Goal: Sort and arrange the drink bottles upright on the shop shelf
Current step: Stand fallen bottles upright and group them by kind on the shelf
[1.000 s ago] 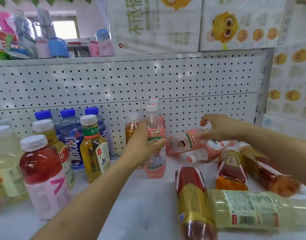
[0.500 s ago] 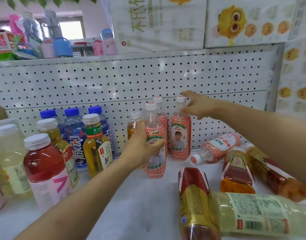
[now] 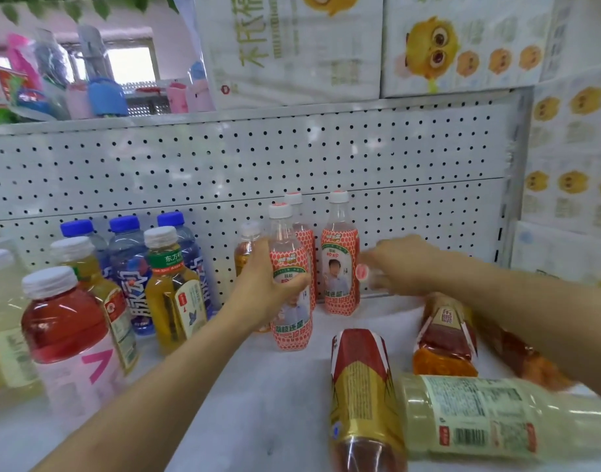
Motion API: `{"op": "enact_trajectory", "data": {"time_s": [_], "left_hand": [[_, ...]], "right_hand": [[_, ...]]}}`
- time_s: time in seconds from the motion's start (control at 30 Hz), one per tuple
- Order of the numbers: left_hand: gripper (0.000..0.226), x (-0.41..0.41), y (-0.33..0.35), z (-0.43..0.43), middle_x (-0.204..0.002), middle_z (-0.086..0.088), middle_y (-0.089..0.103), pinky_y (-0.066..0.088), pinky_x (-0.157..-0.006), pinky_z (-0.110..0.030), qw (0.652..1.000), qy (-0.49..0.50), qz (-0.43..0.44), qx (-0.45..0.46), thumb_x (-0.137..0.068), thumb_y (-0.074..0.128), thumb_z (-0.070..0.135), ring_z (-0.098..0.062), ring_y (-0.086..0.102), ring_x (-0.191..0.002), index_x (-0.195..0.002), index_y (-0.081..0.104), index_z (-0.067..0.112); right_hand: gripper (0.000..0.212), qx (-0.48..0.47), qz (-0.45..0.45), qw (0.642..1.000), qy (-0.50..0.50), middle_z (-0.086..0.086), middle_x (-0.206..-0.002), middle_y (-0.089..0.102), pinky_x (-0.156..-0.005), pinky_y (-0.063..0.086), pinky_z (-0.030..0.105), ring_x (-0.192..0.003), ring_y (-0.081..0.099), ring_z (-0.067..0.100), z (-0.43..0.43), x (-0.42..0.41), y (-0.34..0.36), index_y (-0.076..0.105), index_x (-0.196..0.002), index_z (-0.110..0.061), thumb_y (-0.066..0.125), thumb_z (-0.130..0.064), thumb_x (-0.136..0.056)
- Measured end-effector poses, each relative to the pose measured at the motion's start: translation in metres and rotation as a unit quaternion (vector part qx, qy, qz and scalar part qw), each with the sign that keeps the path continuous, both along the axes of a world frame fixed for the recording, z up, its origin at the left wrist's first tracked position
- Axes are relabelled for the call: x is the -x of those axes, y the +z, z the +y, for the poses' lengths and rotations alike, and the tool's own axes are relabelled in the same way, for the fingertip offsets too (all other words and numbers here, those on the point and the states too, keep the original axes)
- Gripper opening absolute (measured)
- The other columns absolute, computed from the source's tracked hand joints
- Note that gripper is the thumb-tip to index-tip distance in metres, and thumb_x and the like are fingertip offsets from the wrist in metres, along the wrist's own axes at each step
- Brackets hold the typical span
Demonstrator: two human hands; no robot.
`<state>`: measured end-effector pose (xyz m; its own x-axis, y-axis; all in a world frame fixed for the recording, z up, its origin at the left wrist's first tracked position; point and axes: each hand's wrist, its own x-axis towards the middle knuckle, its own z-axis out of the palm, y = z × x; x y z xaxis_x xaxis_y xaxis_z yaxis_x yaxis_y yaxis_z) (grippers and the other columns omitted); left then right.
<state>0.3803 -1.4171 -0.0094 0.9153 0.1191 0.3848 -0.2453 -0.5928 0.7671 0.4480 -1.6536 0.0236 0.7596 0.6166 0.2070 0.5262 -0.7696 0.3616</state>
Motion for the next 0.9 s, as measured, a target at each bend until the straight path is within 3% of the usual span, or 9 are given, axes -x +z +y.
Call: {"op": "enact_trajectory", "data": {"time_s": [0.1, 0.23, 0.3, 0.47, 0.57, 0.63, 0.77, 0.83, 0.9], "left_hand": [[0.063, -0.001, 0.0, -0.002, -0.103, 0.015, 0.058, 0.051, -0.067, -0.023, 1.0, -0.001, 0.002, 0.003, -0.084, 0.077, 0.03, -0.001, 0.061, -0.085, -0.13, 0.032, 0.034], [0.064, -0.002, -0.001, -0.002, -0.1, 0.017, 0.057, 0.053, -0.074, -0.029, 1.0, 0.002, 0.006, 0.01, -0.084, 0.077, 0.028, 0.001, 0.06, -0.086, -0.127, 0.03, 0.039], [0.064, -0.002, 0.0, -0.002, -0.102, 0.016, 0.057, 0.055, -0.078, -0.033, 1.0, 0.003, 0.003, 0.007, -0.084, 0.076, 0.027, -0.001, 0.061, -0.087, -0.127, 0.03, 0.039], [0.069, 0.003, -0.001, -0.006, -0.124, 0.002, 0.056, 0.056, -0.075, -0.032, 0.996, 0.059, -0.02, -0.065, -0.084, 0.075, 0.042, -0.013, 0.064, -0.101, -0.136, 0.032, 0.03], [0.092, 0.01, 0.002, -0.008, -0.144, -0.006, 0.032, 0.052, -0.096, -0.045, 0.977, 0.127, -0.012, -0.169, -0.084, 0.07, 0.051, -0.024, 0.046, -0.126, -0.152, 0.014, 0.025], [0.098, 0.026, 0.003, -0.013, -0.148, -0.005, 0.023, 0.041, -0.104, -0.041, 0.963, 0.139, -0.08, -0.217, -0.086, 0.071, 0.04, -0.024, 0.03, -0.134, -0.156, 0.005, 0.021], [0.092, 0.074, -0.01, -0.03, -0.157, 0.003, 0.019, 0.024, -0.117, -0.031, 0.9, -0.055, -0.188, -0.389, -0.083, 0.066, 0.008, -0.015, 0.015, -0.144, -0.157, 0.015, 0.029], [0.099, 0.093, -0.022, -0.035, -0.162, 0.017, 0.004, 0.009, -0.117, -0.03, 0.859, -0.186, -0.107, -0.465, -0.084, 0.061, 0.0, -0.005, -0.001, -0.149, -0.155, 0.008, 0.044], [0.103, 0.1, -0.031, -0.034, -0.161, 0.026, -0.007, 0.003, -0.117, -0.032, 0.829, -0.261, -0.038, -0.493, -0.086, 0.062, 0.002, -0.001, -0.013, -0.149, -0.152, 0.0, 0.052]], "right_hand": [[0.029, -0.198, 0.031, 0.98, -0.015, -0.007, -0.092, 0.063, -0.057, 0.036, 0.022, -0.074, 0.054, 0.004, -0.022, -0.006, 0.048, 0.058, -0.114, -0.021, 0.061, -0.041, -0.094], [0.028, -0.457, 0.149, 0.876, -0.033, 0.013, -0.096, 0.068, -0.073, 0.06, 0.044, -0.089, 0.067, 0.027, -0.038, -0.018, 0.066, 0.063, -0.102, 0.0, 0.069, -0.026, -0.092], [0.023, -0.514, 0.182, 0.837, -0.05, 0.013, -0.099, 0.068, -0.071, 0.06, 0.041, -0.091, 0.066, 0.024, -0.036, -0.023, 0.064, 0.064, -0.104, -0.002, 0.069, -0.021, -0.092], [0.025, -0.546, 0.188, 0.813, -0.078, 0.007, -0.104, 0.066, -0.071, 0.054, 0.036, -0.087, 0.061, 0.019, -0.019, -0.032, 0.059, 0.06, -0.113, -0.01, 0.068, -0.022, -0.093], [0.036, -0.568, 0.182, 0.798, -0.079, 0.011, -0.119, 0.062, -0.073, 0.052, 0.034, -0.082, 0.058, 0.014, -0.012, -0.027, 0.049, 0.054, -0.124, -0.009, 0.067, -0.017, -0.092], [0.06, -0.572, 0.209, 0.788, -0.095, 0.011, -0.132, 0.055, -0.081, 0.048, 0.035, -0.096, 0.059, 0.021, -0.015, -0.017, 0.043, 0.042, -0.143, -0.006, 0.07, -0.017, -0.091], [0.075, -0.544, 0.188, 0.81, -0.115, 0.01, -0.151, 0.042, -0.094, 0.038, 0.034, -0.13, 0.047, 0.026, -0.037, 0.024, 0.026, 0.028, -0.153, -0.013, 0.069, -0.026, -0.091], [0.059, -0.497, 0.168, 0.845, -0.101, 0.001, -0.14, 0.053, -0.091, 0.04, 0.028, -0.118, 0.053, 0.016, -0.053, 0.061, 0.016, 0.045, -0.143, -0.02, 0.069, -0.034, -0.091], [0.026, -0.433, 0.171, 0.882, -0.075, -0.014, -0.112, 0.069, -0.079, 0.046, 0.023, -0.097, 0.063, 0.006, -0.068, 0.102, 0.006, 0.066, -0.114, -0.034, 0.064, -0.045, -0.091]]}}
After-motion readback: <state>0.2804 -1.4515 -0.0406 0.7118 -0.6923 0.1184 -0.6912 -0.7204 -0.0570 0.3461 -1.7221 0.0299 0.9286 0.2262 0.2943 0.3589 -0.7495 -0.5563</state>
